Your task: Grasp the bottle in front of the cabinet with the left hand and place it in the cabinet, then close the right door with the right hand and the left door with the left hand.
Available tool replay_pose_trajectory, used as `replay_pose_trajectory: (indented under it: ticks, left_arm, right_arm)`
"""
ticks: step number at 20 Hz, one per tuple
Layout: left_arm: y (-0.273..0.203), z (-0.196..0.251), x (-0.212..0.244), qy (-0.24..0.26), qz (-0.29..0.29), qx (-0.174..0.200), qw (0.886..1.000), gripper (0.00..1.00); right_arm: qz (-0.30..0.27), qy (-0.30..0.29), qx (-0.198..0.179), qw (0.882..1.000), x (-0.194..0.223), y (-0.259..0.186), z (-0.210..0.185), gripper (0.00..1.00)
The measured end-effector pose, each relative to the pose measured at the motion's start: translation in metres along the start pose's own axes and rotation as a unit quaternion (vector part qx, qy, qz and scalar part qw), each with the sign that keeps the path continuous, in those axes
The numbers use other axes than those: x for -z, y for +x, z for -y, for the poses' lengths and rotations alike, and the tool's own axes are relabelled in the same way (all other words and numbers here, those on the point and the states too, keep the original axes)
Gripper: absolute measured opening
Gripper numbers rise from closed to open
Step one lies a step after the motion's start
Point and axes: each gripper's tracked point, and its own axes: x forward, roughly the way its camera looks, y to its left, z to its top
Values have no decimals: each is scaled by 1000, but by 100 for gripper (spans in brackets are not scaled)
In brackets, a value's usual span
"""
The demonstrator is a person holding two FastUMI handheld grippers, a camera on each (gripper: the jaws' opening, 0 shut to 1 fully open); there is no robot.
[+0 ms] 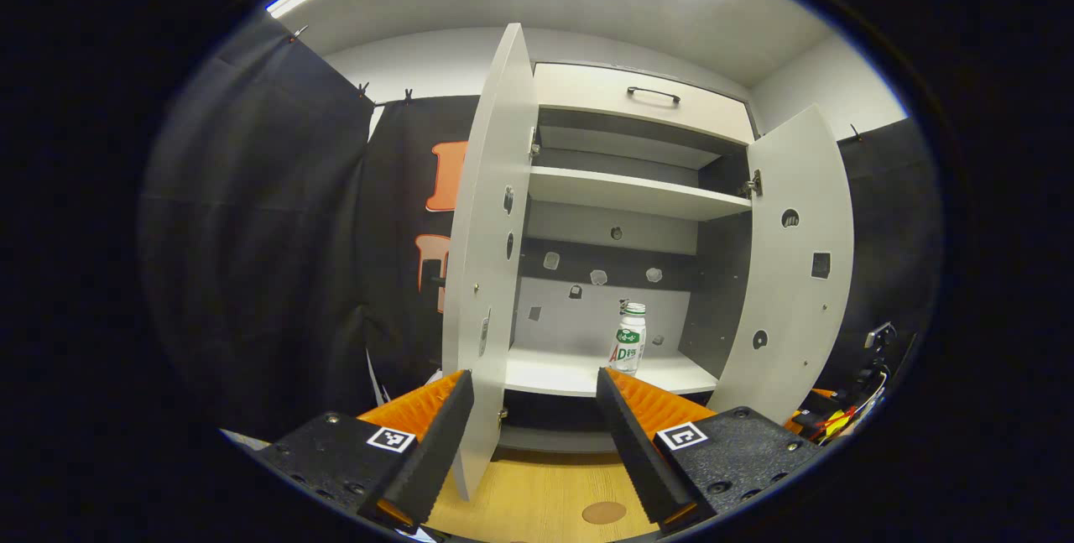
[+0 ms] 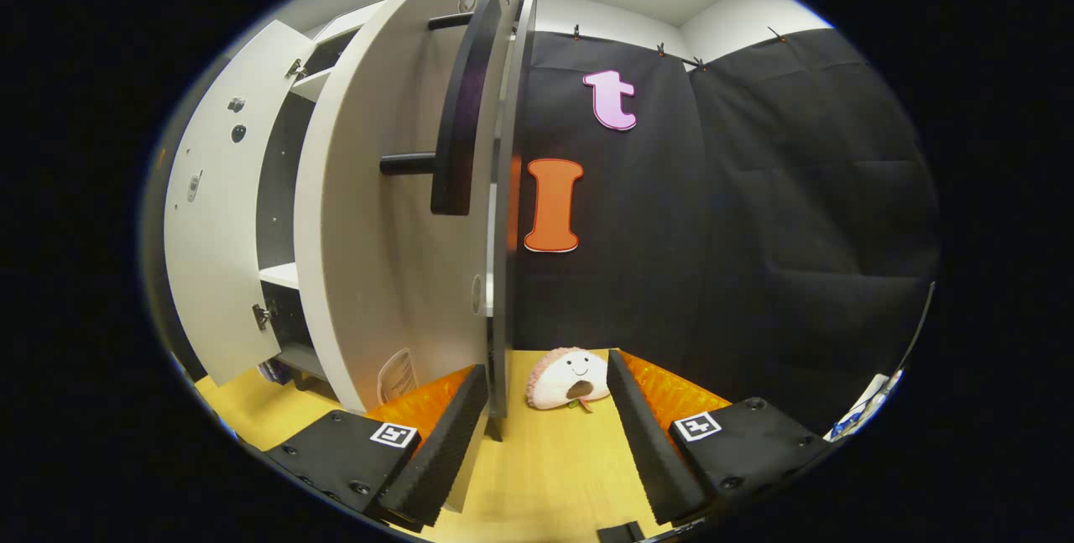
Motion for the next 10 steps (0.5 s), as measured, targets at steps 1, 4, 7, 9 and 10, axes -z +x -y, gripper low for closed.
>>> replay_pose_trajectory:
  ticks: [1, 4, 7, 9, 10]
  left_arm:
    - [4, 0, 2, -4, -2, 8, 1000, 90]
    - [16, -5, 5, -10, -6, 26, 1000, 90]
    - [18, -17, 6, -8, -7, 36, 999, 90]
    - [18, -25, 6, -8, -4, 41, 999, 90]
    - [18, -31, 6, -8, -4, 42, 999, 90]
  right_arm:
    - [-1, 8, -4, 1000, 2, -1, -9, 88]
    - [2, 17, -11, 1000, -1, -1, -40, 95]
    - [7, 11, -8, 1000, -4, 3, -61, 95]
    - [9, 10, -5, 1000, -4, 5, -72, 88]
    - [12, 7, -3, 1000, -4, 4, -75, 88]
